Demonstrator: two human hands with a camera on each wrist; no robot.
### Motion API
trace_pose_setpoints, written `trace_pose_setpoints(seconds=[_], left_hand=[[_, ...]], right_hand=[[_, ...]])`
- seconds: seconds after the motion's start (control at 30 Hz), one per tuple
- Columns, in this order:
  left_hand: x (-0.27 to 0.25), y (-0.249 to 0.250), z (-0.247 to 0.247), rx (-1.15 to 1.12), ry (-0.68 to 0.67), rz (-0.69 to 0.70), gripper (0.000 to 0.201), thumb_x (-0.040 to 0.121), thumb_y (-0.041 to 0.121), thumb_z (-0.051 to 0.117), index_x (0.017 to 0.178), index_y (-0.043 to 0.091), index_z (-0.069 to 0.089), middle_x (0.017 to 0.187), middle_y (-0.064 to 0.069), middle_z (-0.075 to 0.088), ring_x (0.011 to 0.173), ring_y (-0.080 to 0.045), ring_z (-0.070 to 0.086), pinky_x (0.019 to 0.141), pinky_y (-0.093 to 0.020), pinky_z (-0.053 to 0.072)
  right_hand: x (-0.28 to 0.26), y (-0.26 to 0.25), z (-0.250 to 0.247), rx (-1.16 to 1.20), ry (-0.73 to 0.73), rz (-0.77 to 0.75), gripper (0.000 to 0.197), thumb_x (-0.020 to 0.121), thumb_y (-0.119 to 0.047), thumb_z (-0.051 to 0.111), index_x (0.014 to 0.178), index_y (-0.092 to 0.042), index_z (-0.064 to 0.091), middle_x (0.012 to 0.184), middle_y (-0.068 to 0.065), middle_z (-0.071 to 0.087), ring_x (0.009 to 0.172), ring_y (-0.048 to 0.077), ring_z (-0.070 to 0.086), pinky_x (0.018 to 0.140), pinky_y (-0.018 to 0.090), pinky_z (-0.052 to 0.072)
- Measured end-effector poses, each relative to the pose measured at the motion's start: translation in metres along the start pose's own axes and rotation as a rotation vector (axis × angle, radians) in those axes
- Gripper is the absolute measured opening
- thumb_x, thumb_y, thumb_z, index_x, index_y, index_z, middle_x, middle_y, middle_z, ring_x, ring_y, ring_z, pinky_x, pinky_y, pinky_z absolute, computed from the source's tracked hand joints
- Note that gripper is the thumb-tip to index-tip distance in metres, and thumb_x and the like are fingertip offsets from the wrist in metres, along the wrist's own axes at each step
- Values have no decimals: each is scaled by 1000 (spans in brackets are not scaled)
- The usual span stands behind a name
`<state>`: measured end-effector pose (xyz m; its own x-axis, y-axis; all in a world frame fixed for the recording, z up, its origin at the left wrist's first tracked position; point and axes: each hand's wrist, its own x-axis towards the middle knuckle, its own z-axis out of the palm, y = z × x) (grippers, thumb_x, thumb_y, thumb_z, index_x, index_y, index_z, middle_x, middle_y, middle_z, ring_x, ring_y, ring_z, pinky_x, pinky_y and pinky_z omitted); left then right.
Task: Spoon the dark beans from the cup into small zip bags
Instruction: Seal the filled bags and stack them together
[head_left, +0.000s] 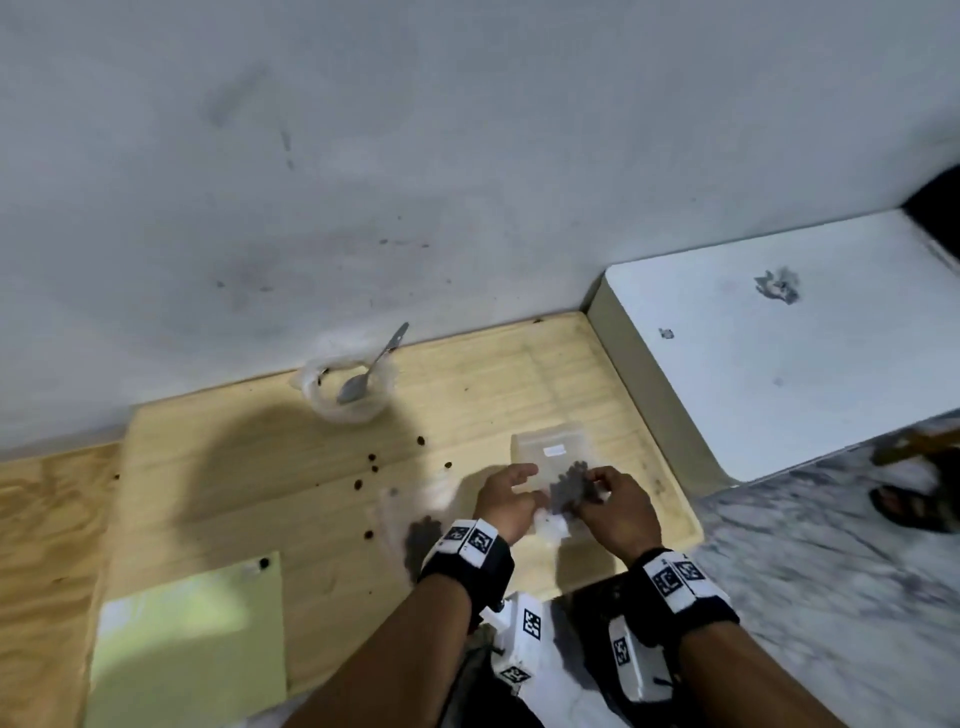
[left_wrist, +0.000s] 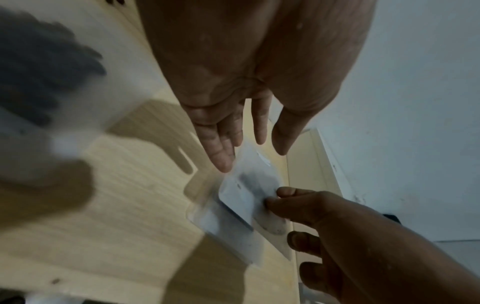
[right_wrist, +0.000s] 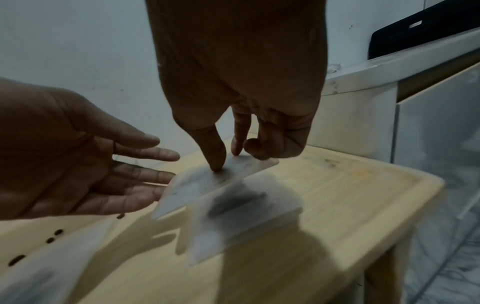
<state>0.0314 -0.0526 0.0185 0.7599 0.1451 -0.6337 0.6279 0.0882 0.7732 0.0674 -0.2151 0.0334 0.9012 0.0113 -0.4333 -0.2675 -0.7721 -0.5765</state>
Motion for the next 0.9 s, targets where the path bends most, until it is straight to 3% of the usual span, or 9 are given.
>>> trace_pose_setpoints(seconds=[0.23, 0.37, 0.43, 0.5, 0.57, 0.63, 0.67, 0.77, 0.9], left_hand=[[5, -2, 36, 47, -5, -54, 35, 81, 7, 68, 107, 29, 64, 134, -4, 55, 121, -27, 56, 101, -46, 49], [-6, -4, 23, 54, 55, -13, 29, 85, 12, 70, 104, 32, 63, 121, 2, 55, 119, -22, 57, 98, -45, 50], [-14, -8, 7, 77, 126, 22, 24, 86, 13, 70, 100, 31, 63, 113, 1, 61, 108, -22, 62, 92, -44, 51], [-25, -12, -14, 78, 268, 52, 19, 86, 13, 70, 98, 27, 65, 102, -2, 66, 92, -25, 63, 82, -38, 52], [-37, -21, -38, 85, 421, 46, 15, 88, 16, 68, 99, 26, 66, 100, -2, 66, 82, -22, 64, 72, -29, 53], [-51, -32, -61, 66, 551, 7, 13, 88, 16, 66, 100, 21, 67, 97, -4, 65, 70, -17, 64, 56, -22, 52], [-57, -38, -70, 62, 610, -19, 12, 87, 16, 67, 99, 19, 67, 98, -5, 64, 72, -17, 63, 57, -20, 52], [-67, -60, -92, 95, 665, -95, 16, 80, 23, 72, 96, 21, 70, 113, -5, 64, 95, -25, 65, 83, -31, 54], [-71, -78, -96, 77, 546, -196, 24, 82, 19, 68, 106, 16, 73, 110, -5, 71, 100, -23, 64, 86, -25, 48]], right_hand=[[15, 37, -8, -125, -88, -4, 51, 69, -35, 78, 117, -25, 66, 117, 9, 59, 100, 29, 66, 87, 40, 55], [5, 33, -6, -151, -18, -28, 46, 79, -31, 74, 122, -34, 61, 133, 2, 47, 104, 30, 65, 86, 37, 52], [-7, 21, -1, -114, 55, -103, 34, 82, -30, 72, 114, -33, 62, 126, -1, 50, 99, 28, 65, 80, 36, 51], [-17, 7, 14, -60, 32, -193, 24, 83, -32, 70, 106, -32, 65, 110, -9, 57, 95, 18, 63, 78, 31, 48], [-23, -4, 35, -3, -126, -208, 20, 82, -34, 71, 101, -31, 68, 99, -16, 63, 96, 10, 62, 80, 28, 47], [-28, -13, 59, -57, -280, -191, 26, 79, -38, 69, 104, -31, 67, 101, -12, 67, 98, 12, 63, 85, 29, 49], [-29, -16, 70, -115, -317, -190, 31, 79, -41, 69, 109, -32, 65, 106, -10, 66, 100, 13, 62, 87, 28, 49], [-34, -22, 99, -194, -386, -191, 50, 79, -47, 69, 124, -29, 59, 120, -3, 62, 113, 21, 60, 92, 31, 47], [-39, -28, 121, -245, -387, -200, 56, 76, -50, 70, 121, -18, 61, 122, 6, 60, 110, 27, 60, 90, 35, 48]])
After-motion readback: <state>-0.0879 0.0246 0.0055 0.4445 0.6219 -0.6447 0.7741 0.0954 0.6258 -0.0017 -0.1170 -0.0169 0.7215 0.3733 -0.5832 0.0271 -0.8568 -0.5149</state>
